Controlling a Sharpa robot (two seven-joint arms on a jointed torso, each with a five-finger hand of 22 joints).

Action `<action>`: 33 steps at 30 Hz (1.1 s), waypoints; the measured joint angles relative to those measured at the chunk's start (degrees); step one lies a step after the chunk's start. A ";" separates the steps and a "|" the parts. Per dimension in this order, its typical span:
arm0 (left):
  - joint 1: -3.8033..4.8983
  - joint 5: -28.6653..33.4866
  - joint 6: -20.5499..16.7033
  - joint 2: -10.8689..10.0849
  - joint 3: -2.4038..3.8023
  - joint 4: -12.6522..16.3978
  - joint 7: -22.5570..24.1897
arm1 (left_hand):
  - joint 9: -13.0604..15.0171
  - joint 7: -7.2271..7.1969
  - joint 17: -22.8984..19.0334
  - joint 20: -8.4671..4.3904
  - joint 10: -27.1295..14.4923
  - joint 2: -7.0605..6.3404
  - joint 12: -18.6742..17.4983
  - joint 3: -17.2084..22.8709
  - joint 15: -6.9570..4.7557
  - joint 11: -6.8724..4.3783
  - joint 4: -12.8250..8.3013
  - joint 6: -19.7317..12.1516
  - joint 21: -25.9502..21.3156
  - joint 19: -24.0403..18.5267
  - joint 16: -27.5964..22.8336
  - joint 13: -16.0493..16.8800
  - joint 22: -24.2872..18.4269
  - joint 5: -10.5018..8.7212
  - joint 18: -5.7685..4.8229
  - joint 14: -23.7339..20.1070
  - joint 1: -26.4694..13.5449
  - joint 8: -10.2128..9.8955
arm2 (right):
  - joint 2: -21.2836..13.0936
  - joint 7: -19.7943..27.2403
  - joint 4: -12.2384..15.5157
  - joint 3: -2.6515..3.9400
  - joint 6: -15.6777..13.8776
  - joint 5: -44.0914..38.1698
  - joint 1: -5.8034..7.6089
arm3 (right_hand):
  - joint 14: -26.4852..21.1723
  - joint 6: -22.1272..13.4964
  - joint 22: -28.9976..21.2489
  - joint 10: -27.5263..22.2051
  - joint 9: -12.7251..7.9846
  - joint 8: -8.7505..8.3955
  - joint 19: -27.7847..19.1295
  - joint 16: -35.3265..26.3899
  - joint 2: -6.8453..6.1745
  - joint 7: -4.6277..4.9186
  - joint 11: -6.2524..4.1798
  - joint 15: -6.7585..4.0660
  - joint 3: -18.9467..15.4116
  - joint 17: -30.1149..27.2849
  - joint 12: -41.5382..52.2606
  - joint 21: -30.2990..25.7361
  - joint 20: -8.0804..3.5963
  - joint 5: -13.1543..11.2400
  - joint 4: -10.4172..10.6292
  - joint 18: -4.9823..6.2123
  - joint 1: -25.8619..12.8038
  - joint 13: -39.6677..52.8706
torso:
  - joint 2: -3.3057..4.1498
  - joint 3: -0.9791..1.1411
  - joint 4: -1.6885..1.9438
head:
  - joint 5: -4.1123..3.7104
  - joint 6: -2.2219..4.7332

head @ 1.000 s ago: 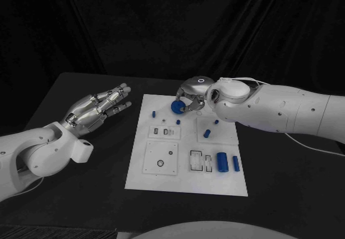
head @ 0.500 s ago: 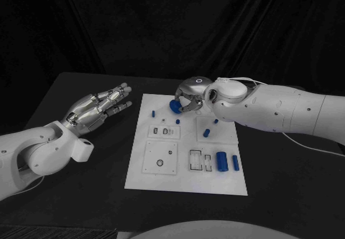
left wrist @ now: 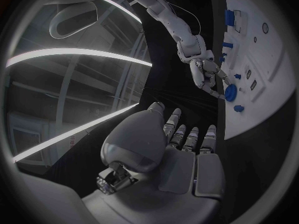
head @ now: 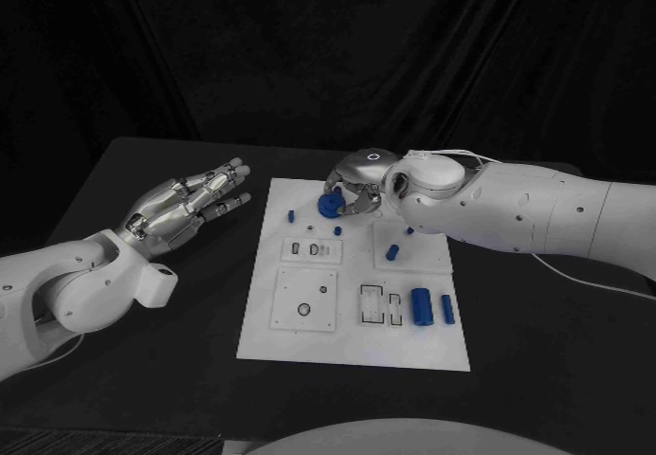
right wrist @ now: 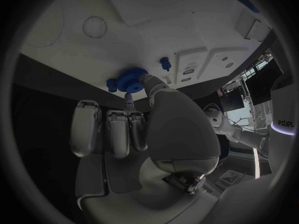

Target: Assemble the parts on the task board

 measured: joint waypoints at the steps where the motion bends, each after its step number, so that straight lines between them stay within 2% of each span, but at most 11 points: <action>1: 0.00 0.00 0.01 0.00 0.00 0.00 -0.04 | 0.00 0.00 0.00 0.00 0.00 0.00 0.00 0.00 0.00 0.00 0.00 0.00 0.00 0.00 0.00 0.00 0.02 0.00 0.00 0.00 0.00 0.00 | 0.02 0.09 0.00 0.00 -0.01 0.00 0.00 | 0.00 -0.90 0.00 0.00 -0.19 0.00 0.00 0.00 0.00 -0.22 -0.01 -0.01 0.00 0.00 0.00 0.00 0.00 -0.65 0.00 0.00 0.00 0.00 | 0.01 0.00 -0.01 | 0.00 -0.01; 7: 0.00 0.00 0.07 -0.06 0.00 0.00 -0.34 | 0.00 0.00 0.00 0.00 0.11 0.00 0.00 0.00 0.00 0.10 0.00 0.00 0.00 0.00 0.00 0.00 0.04 0.00 0.00 0.00 0.00 0.00 | 0.04 0.58 0.00 0.01 -0.15 0.01 0.00 | -0.59 -2.84 0.00 -0.69 -1.75 0.00 -0.31 0.00 0.97 -0.66 -0.71 -0.61 0.00 0.00 0.00 -0.77 -0.31 -1.32 -0.01 0.01 -0.98 0.00 | 0.01 0.01 -0.02 | 0.10 -0.10; 10: 0.00 0.00 0.09 -0.10 0.00 0.04 -0.45 | 0.00 0.00 0.00 0.00 0.11 0.00 0.00 1.11 0.00 0.11 -1.09 0.00 0.00 0.00 0.00 0.00 0.00 0.01 0.00 0.00 0.00 0.00 | -0.05 0.78 0.00 0.01 -0.22 0.01 0.00 | -0.56 -3.03 0.00 -0.69 -2.10 0.00 -0.31 0.00 0.97 -0.48 -0.71 -0.64 0.00 0.00 0.00 -0.78 -0.31 -1.32 -0.01 0.01 -0.98 0.00 | 0.01 0.01 -0.05 | 0.22 0.20; 12: 0.00 0.00 0.11 -0.14 0.00 0.08 -0.52 | 0.00 0.00 0.00 0.00 0.11 0.00 0.00 1.11 0.00 0.11 -1.09 0.00 0.00 0.00 0.00 0.00 0.04 0.01 0.00 0.00 0.00 0.00 | -0.16 0.89 0.00 0.01 -0.25 0.02 0.00 | -0.36 -3.71 0.00 -0.21 -2.55 0.00 -0.31 0.00 1.07 -1.11 -1.20 -0.84 0.00 0.00 0.00 -1.31 -0.31 -1.56 -0.01 0.01 -1.08 0.00 | 0.01 0.01 -0.05 | 0.32 0.61; 16: 0.00 0.00 0.14 -0.20 0.00 0.11 -0.62 | 0.00 0.00 0.00 0.00 0.11 0.00 0.00 1.11 0.00 0.11 -1.09 0.00 0.00 0.00 0.00 0.00 0.05 0.03 0.00 0.00 0.00 0.00 | -0.38 1.04 0.00 0.01 -0.22 0.15 0.00 | -0.18 -6.68 0.00 -0.20 -4.35 0.00 -0.80 0.00 1.35 -1.48 -1.23 -1.03 -0.01 0.00 0.00 -1.31 -0.81 -3.71 0.00 0.01 -1.37 0.00 | 0.01 0.00 -0.05 | 0.41 1.12; 18: 0.00 0.00 0.15 -0.20 0.00 0.11 -0.67 | 0.00 0.00 0.00 0.00 0.11 0.00 0.00 1.11 0.00 0.11 -1.09 0.00 0.00 0.00 0.00 0.00 0.05 0.03 0.00 0.00 0.00 0.00 | -0.45 1.08 0.00 0.01 -0.06 0.31 0.00 | -0.17 -9.74 0.00 -0.21 -6.33 0.00 -0.81 0.00 2.19 -1.80 -1.24 -1.07 -0.18 0.00 0.00 -1.32 -0.82 -4.68 1.42 0.01 -4.88 0.00 | 0.01 -0.01 -0.05 | 0.44 1.29; 19: 0.00 0.00 0.16 -0.20 0.00 0.10 -0.69 | 0.00 0.00 0.00 0.00 0.11 0.00 0.00 1.11 0.00 0.11 -1.09 0.00 0.00 0.00 0.00 0.00 0.03 0.03 0.00 0.00 0.00 0.00 | -0.45 1.08 0.00 0.01 0.04 0.37 0.00 | -0.17 -10.22 0.00 -0.90 -6.56 0.00 -0.80 0.00 2.43 -1.90 -1.93 -1.07 -0.18 0.00 0.00 -1.32 -0.82 -6.32 1.44 0.01 -5.85 0.00 | 0.01 -0.02 -0.05 | 0.44 1.38; 22: 0.00 0.00 0.19 -0.19 0.00 0.05 -0.74 | 0.01 0.00 0.00 0.00 0.11 0.00 0.00 1.11 0.00 0.11 -1.09 0.00 0.00 0.00 0.00 0.00 0.01 0.03 0.00 0.00 0.00 0.00 | -0.45 1.10 -0.08 0.01 0.41 0.57 -0.04 | 0.30 -10.48 0.00 -0.91 -7.48 0.00 -0.82 0.00 3.37 -2.16 -1.95 -1.53 -1.12 0.00 0.00 -2.16 -0.83 -7.84 2.38 0.01 -7.46 0.00 | 0.01 -0.04 -0.09 | 0.37 1.53; 26: 0.00 0.00 0.22 -0.12 0.00 0.02 -0.79 | 0.01 0.01 0.00 0.00 0.21 0.00 0.00 1.11 0.00 0.21 -1.09 0.00 0.00 0.00 0.00 0.00 0.04 0.04 0.00 0.00 0.00 0.00 | -0.45 1.08 -0.33 0.01 1.06 0.79 -0.20 | 0.30 -10.43 0.00 -0.88 -7.58 0.00 -0.82 0.00 4.21 -1.55 -1.92 -1.53 -1.90 0.00 0.00 -2.16 -0.83 -8.53 3.16 0.01 -8.30 0.00 | 0.01 -0.03 -0.13 | 0.34 1.61; 30: 0.00 0.00 0.27 -0.09 0.00 -0.01 -0.85 | 0.01 0.01 0.00 0.00 0.21 0.00 0.00 1.11 0.00 0.21 -1.09 0.00 0.00 0.00 0.00 0.00 0.00 0.04 0.00 0.00 0.01 0.00 | -0.48 1.01 -0.55 0.01 1.76 0.93 -0.37 | 0.30 -9.41 0.00 -0.66 -7.86 0.00 -0.81 0.00 3.24 -1.21 -1.70 -1.52 -1.91 0.00 0.00 -2.65 -0.83 -9.57 3.17 0.01 -9.26 0.00 | 0.00 -0.02 -0.16 | 0.33 1.67; 33: 0.00 0.00 0.31 -0.09 0.00 -0.03 -0.89 | 0.01 0.01 0.00 0.00 0.21 0.00 0.00 1.11 0.00 0.21 -1.09 0.00 0.00 0.00 0.00 0.00 0.01 0.04 0.00 0.00 0.01 0.00 | -0.68 0.98 -0.59 0.01 2.21 1.01 -0.47 | 0.29 -6.26 0.00 -0.41 -7.99 0.00 -0.81 0.00 3.24 -0.75 -1.43 -1.50 -2.86 0.00 0.00 -2.65 -0.82 -10.35 4.12 0.01 -9.28 0.00 | 0.01 0.01 -0.14 | 0.30 1.67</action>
